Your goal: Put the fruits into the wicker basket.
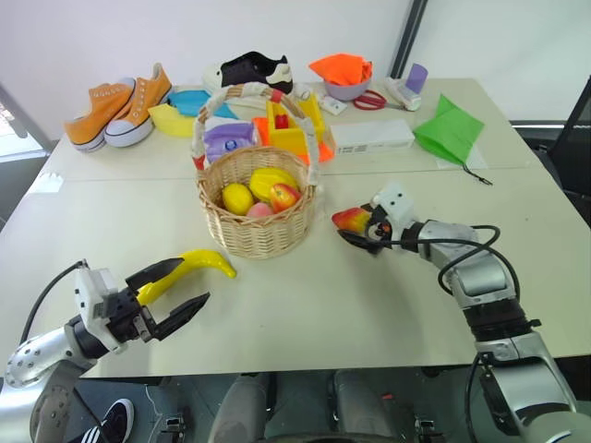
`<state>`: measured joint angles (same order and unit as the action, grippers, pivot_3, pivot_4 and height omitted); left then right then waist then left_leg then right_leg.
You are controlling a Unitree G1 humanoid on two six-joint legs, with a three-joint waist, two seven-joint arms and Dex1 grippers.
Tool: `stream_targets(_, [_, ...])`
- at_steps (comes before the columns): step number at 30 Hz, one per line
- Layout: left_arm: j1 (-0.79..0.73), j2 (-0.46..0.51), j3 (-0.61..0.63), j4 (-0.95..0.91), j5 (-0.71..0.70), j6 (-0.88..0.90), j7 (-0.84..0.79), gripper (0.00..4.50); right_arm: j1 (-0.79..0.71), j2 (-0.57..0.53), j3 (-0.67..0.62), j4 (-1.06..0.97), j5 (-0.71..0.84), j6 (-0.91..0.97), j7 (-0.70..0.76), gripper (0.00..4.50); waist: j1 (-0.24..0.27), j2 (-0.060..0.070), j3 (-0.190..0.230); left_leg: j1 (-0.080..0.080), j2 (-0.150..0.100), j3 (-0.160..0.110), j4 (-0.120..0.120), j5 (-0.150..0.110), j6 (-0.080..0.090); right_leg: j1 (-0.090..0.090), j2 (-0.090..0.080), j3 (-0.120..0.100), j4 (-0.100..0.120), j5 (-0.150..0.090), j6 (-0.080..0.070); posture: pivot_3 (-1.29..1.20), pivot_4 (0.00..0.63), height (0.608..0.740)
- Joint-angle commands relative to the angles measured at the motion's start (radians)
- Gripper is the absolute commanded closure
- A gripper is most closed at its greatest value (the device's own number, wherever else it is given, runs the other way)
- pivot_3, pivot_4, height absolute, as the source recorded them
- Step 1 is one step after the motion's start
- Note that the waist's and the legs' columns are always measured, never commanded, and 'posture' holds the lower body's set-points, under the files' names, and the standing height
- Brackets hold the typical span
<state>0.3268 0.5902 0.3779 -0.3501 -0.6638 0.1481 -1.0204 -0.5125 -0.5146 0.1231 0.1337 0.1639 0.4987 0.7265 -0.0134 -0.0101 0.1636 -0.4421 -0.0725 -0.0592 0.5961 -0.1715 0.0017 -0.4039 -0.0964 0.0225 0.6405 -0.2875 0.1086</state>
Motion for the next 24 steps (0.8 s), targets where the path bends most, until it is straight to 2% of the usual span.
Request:
stream_targets(1, [0.012,0.01,0.033,-0.04,-0.018,-0.002,0.006,0.0,-0.033,0.012,-0.014,-0.007,0.007,0.001,0.003,1.3,-0.001,0.0,0.0,0.0,0.0,0.0,0.0,0.0,0.0,0.0,0.0,0.0,0.0,0.0,0.0,0.0,0.15,0.74])
stream_targets(2, [0.015,0.01,0.035,-0.042,-0.018,-0.003,0.007,0.0,-0.036,0.014,-0.018,-0.005,0.007,-0.002,0.004,1.83,-0.001,0.0,0.0,0.0,0.0,0.0,0.0,0.0,0.0,0.0,0.0,0.0,0.001,0.0,0.0,0.0,0.15,0.74])
stream_targets(3, [0.017,0.01,0.036,-0.043,-0.018,-0.003,0.008,0.0,-0.037,0.014,-0.02,-0.004,0.006,-0.006,0.004,2.04,-0.001,0.0,0.0,0.0,0.0,0.0,0.0,0.0,0.0,0.0,0.0,0.0,0.001,0.0,0.0,0.0,0.15,0.74])
stream_targets(7, [0.021,0.011,0.046,-0.04,-0.017,-0.006,0.016,0.0,-0.011,-0.019,-0.08,-0.074,0.053,0.008,0.031,2.05,0.0,0.0,0.0,0.0,0.0,0.0,0.0,0.0,0.0,0.0,0.0,0.0,0.001,0.0,0.0,0.0,0.15,0.74])
stream_targets(13, [0.023,0.003,0.068,-0.035,-0.023,-0.012,0.026,0.0,0.14,-0.172,-0.169,-0.393,0.253,0.152,0.202,2.05,0.005,0.0,0.0,0.0,-0.001,0.0,0.0,0.0,0.0,0.0,-0.001,0.0,0.001,0.0,0.0,0.0,0.15,0.74])
stream_targets(15, [0.004,-0.001,0.079,-0.021,-0.029,-0.015,0.037,0.0,0.147,-0.196,-0.18,-0.494,0.328,0.211,0.226,2.05,-0.001,0.0,0.0,0.0,0.0,0.0,0.0,0.0,0.0,0.0,-0.001,0.0,0.001,0.0,0.0,0.0,0.15,0.74])
stream_targets(19, [-0.05,-0.01,0.087,0.012,-0.022,-0.025,0.066,0.0,0.03,-0.095,-0.15,-0.585,0.405,0.282,0.126,2.05,-0.011,0.0,0.0,0.001,0.001,0.0,0.0,0.0,0.0,-0.001,0.0,0.0,0.003,0.0,-0.001,0.0,0.15,0.74])
stream_targets(22, [-0.075,-0.012,0.095,0.019,-0.035,-0.018,0.077,0.0,-0.14,0.136,-0.055,-0.514,0.324,0.228,-0.059,2.05,-0.014,0.0,0.0,0.001,0.002,0.0,0.0,0.0,0.0,-0.001,0.0,-0.001,0.004,0.0,-0.001,0.0,0.15,0.74])
stream_targets(24, [-0.083,-0.017,0.1,0.012,-0.044,-0.016,0.085,0.0,-0.195,0.196,0.025,-0.457,0.241,0.176,-0.089,2.05,-0.011,0.0,0.0,0.001,0.001,0.0,0.0,0.0,0.0,-0.004,0.0,0.0,0.005,0.0,-0.001,0.0,0.15,0.74])
